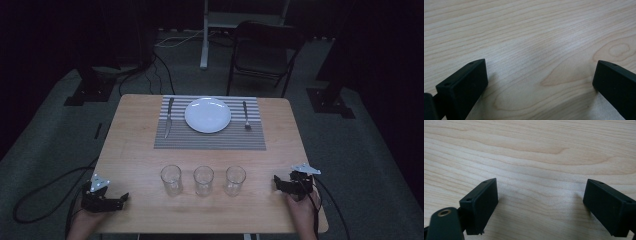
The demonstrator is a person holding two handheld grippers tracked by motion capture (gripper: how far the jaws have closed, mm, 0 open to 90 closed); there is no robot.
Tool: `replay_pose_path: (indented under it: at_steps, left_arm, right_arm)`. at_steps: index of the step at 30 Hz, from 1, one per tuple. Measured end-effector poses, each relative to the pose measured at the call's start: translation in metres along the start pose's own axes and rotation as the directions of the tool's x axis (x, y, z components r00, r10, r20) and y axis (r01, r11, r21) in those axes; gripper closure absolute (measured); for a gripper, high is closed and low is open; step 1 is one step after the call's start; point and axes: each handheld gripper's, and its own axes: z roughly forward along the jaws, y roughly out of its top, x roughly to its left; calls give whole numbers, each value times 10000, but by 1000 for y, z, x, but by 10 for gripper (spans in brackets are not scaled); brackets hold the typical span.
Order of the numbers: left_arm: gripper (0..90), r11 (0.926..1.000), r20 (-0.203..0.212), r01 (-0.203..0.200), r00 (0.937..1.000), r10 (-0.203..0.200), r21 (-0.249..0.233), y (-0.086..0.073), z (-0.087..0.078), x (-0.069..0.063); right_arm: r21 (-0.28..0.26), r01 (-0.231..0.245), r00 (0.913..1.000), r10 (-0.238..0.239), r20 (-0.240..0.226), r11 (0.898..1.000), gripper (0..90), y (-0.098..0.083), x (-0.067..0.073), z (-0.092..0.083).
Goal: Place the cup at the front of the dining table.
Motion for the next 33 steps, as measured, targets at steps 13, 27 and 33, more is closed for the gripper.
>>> replay_pose_path:
  at_steps: [13,27,33]
  left_arm:
    - [2,9991,373,-427,9984,424,67,-3,-4,8]
    - [14,9973,1353,-682,9882,713,-274,2,-13,1]
    - [14,9948,1627,-1003,9814,1020,-187,6,-12,-9]
  right_arm:
    - [3,8,10000,-8,4,10000,121,0,0,0]
    - [-1,8,10000,-8,14,10000,123,0,0,0]
    - [0,9,10000,-9,16,10000,124,0,0,0]
